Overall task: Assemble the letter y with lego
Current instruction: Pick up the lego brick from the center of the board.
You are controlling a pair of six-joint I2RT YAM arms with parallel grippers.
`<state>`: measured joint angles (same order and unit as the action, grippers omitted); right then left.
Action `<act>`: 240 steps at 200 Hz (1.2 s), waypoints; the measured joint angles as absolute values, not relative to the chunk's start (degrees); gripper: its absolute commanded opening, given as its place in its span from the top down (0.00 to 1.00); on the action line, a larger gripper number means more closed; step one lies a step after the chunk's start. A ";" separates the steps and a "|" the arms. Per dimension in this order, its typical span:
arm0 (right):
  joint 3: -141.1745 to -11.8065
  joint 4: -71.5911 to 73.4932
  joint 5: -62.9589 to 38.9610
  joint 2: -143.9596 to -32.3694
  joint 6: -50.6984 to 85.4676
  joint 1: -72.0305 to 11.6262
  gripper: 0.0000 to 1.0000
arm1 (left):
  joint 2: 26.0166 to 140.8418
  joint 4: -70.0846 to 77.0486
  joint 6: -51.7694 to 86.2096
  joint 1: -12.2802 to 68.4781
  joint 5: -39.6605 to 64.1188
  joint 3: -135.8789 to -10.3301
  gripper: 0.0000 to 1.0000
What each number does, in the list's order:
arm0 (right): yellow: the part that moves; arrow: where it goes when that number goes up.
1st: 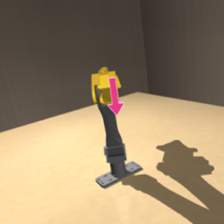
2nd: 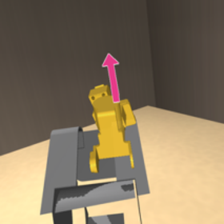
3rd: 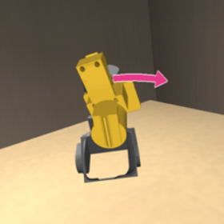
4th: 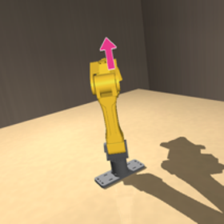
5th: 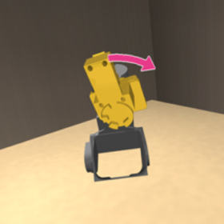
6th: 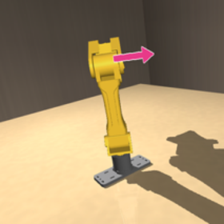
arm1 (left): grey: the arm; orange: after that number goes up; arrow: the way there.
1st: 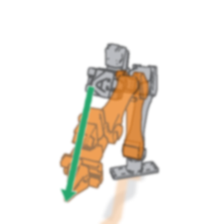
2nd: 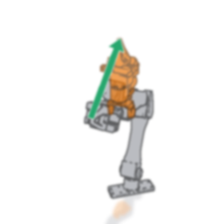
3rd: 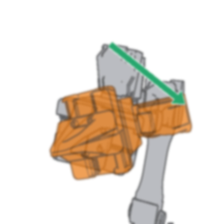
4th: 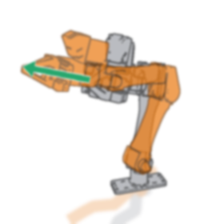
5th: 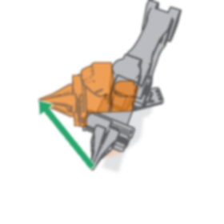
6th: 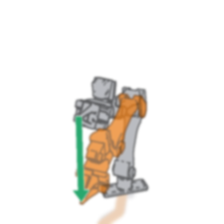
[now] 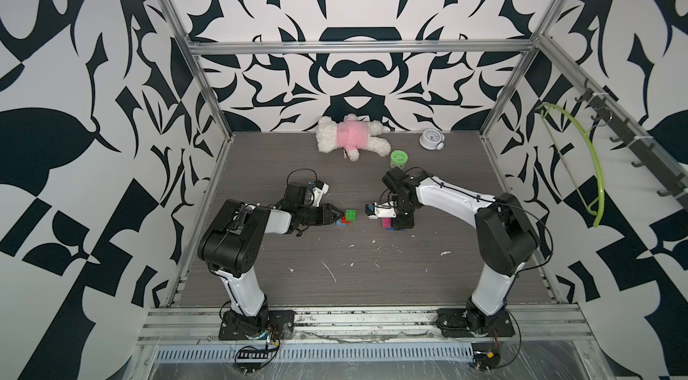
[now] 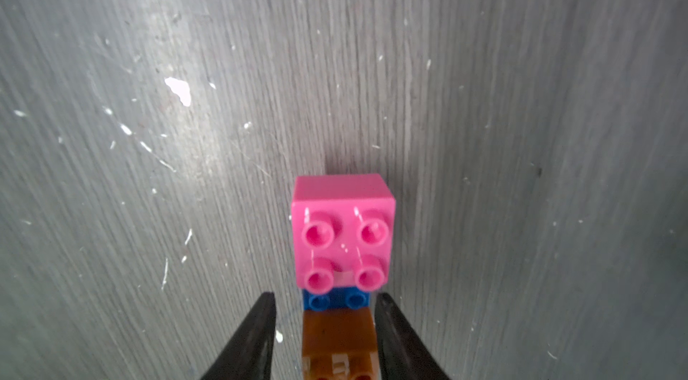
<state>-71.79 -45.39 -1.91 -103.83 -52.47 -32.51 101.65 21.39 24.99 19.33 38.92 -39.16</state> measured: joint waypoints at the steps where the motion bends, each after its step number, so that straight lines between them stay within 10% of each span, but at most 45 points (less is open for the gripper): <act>1: -71.79 -45.36 -1.91 -103.85 -52.47 -32.51 0.54 | 101.65 21.39 25.02 19.33 38.92 -39.16 0.53; 240: -71.59 -42.94 -3.64 -107.09 -52.47 -31.57 0.68 | 101.65 21.39 25.02 19.33 39.00 -39.16 0.53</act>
<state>-71.59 -42.94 -3.64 -107.09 -52.47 -31.57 101.65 21.39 25.02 19.33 39.00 -39.16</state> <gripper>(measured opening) 0.334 0.470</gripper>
